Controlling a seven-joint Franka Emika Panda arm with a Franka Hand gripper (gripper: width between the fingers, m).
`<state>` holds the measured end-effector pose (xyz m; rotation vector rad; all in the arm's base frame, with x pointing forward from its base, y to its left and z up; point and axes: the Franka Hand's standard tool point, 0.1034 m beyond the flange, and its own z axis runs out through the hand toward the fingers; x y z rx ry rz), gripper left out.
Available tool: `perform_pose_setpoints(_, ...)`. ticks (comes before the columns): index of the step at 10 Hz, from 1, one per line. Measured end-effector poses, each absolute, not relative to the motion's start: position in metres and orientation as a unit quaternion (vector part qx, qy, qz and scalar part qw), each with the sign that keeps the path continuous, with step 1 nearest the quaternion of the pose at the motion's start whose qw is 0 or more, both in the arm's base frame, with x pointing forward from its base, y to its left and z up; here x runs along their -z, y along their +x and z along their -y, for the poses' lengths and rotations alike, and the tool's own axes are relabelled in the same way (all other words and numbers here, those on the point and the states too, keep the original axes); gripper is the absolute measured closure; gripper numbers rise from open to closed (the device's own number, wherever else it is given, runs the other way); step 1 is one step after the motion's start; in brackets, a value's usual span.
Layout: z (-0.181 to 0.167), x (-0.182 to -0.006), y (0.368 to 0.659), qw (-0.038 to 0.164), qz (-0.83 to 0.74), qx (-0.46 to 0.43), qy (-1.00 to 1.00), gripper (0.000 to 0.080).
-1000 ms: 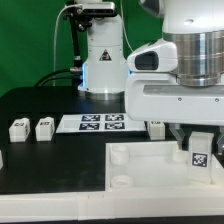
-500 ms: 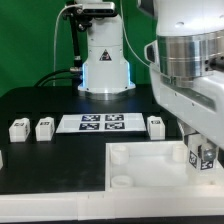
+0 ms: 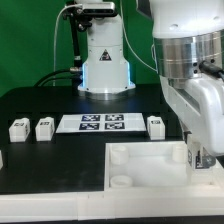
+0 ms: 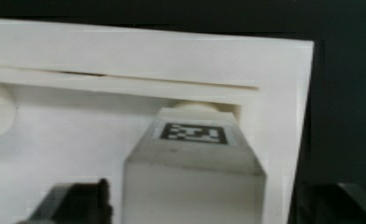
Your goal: Assemble one leg
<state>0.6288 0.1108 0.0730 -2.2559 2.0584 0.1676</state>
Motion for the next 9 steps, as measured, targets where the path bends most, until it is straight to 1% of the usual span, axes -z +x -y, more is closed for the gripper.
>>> perform_pose_setpoints(1, -0.1172, -0.0719, 0.6263, 0.04, -0.65, -0.054, -0.757, 0.0187)
perform_pose_setpoints(2, -0.121, -0.0722, 0.6256, 0.045, -0.566, -0.05, -0.822, 0.0187)
perform_pose_setpoints(3, -0.1214, -0.0733, 0.6268, 0.05, -0.489, -0.045, -0.87, 0.0157)
perform_pose_setpoints(4, -0.1206, -0.0726, 0.6267, 0.051, -0.468, -0.044, -0.881, 0.0152)
perform_pose_setpoints(7, -0.1203, -0.0719, 0.6263, 0.055, -0.31, -0.034, -0.948, 0.015)
perform_pose_setpoints(8, -0.1226, -0.0713, 0.625, 0.039, -0.217, -0.025, -0.975, 0.015)
perform_pose_setpoints(9, -0.1217, -0.0712, 0.6249, 0.029, -0.116, -0.019, -0.993, 0.015)
